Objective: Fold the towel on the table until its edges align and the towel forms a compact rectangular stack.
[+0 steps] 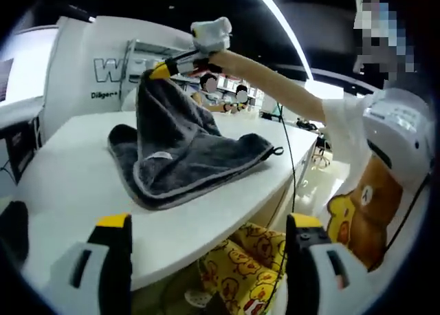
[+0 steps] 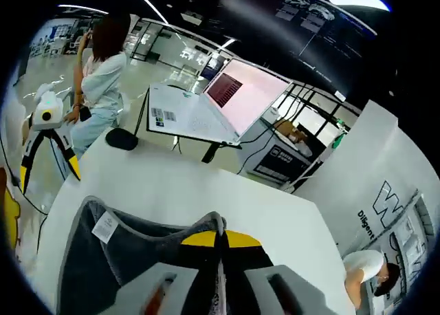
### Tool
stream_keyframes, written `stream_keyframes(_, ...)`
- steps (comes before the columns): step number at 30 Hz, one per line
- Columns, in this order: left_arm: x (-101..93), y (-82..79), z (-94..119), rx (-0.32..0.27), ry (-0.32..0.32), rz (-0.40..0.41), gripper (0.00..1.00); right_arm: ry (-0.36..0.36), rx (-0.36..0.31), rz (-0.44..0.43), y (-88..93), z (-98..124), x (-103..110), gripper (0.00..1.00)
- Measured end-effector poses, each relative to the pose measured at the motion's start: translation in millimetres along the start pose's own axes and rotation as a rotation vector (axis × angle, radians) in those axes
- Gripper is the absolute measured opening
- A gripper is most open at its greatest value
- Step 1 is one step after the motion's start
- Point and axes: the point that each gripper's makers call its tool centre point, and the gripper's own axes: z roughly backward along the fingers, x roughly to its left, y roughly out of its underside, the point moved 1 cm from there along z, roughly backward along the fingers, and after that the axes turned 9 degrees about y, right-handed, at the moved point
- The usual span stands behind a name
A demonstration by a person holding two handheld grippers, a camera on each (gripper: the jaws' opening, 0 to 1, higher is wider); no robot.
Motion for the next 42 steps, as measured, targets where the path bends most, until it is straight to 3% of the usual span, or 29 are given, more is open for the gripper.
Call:
stream_keyframes(7,-0.3,5.0,-4.5,0.000,0.014,0.016,0.98,-0.086,0.097,0.035,40.1,-28.1,44.6,0.02)
stream_keyframes(13,-1.5,4.0,-4.7,-0.004,0.016,0.019,0.97,-0.109,0.157,0.073,55.4,-63.0,58.0,0.02)
stream_keyframes(18,-2.4,4.8,-2.8,-0.003,0.009,0.023,0.97,-0.081,0.223,0.137,66.3,-87.3,49.2,0.02)
stream_keyframes(22,-0.8,6.6,-0.1,-0.002,0.001,0.031,0.97,-0.066,0.259,0.145,72.3,-108.9,27.1,0.02)
stream_keyframes(25,1.9,7.5,2.0,-0.005,-0.010,0.037,0.97,-0.011,0.294,0.150,75.5,-118.2,4.4,0.02)
stream_keyframes(33,6.2,10.6,2.8,-0.002,-0.016,0.047,0.97,0.098,0.258,0.047,77.5,-127.7,-40.0,0.02)
stream_keyframes(37,7.5,11.1,2.1,-0.003,-0.017,0.052,0.97,0.050,0.251,0.030,86.1,-126.8,-26.8,0.02)
stream_keyframes(42,5.4,12.1,1.8,-0.004,-0.010,0.050,0.97,-0.030,0.167,0.039,66.9,-109.2,-5.4,0.02)
